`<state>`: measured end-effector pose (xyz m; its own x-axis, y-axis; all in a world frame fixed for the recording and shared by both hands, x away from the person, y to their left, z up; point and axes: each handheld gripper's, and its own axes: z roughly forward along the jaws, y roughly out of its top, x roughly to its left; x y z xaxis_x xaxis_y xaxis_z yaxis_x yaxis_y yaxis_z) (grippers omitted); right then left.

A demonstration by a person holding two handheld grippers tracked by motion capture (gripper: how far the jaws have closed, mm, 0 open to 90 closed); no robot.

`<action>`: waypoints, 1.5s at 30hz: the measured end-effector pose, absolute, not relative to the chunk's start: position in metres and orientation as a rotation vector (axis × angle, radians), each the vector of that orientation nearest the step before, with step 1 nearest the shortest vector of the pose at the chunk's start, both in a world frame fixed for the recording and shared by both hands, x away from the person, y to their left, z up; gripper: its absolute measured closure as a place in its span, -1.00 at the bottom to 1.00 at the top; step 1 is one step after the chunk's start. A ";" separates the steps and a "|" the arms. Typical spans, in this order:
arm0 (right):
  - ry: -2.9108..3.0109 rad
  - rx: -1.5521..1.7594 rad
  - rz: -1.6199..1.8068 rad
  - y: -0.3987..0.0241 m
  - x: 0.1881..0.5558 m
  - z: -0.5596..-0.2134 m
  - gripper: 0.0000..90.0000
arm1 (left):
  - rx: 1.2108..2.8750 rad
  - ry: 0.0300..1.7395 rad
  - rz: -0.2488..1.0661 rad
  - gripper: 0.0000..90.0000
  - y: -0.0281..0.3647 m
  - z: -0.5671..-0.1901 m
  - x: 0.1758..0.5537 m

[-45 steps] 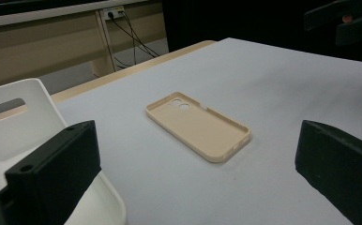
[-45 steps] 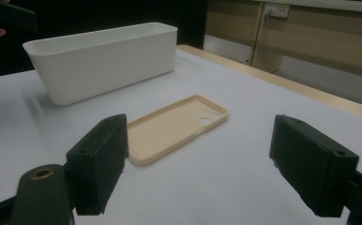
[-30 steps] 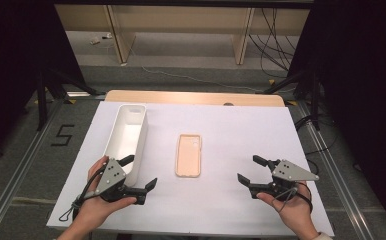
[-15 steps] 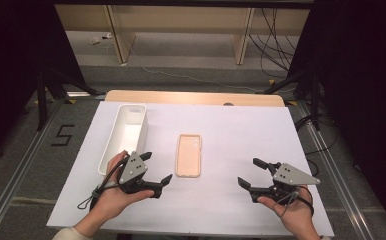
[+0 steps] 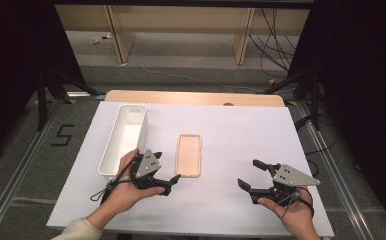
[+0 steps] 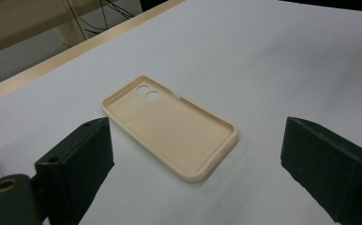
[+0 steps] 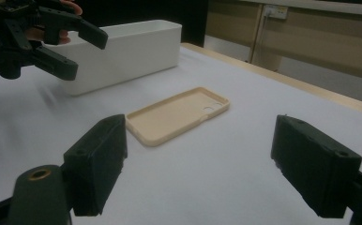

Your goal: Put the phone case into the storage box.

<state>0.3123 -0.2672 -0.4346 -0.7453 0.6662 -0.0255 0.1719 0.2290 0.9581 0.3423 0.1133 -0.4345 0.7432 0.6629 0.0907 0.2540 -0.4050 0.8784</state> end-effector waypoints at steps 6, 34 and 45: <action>2.085 0.794 1.536 -0.266 0.311 -0.435 -0.55 | 2.017 0.697 0.550 -0.78 0.108 -0.438 0.347; 2.084 0.784 1.546 -0.267 0.311 -0.435 -0.56 | 2.276 0.578 0.582 -0.73 0.070 -0.447 0.374; 2.101 0.794 1.545 -0.269 0.308 -0.435 -0.56 | 2.422 0.476 0.590 -0.68 0.048 -0.451 0.388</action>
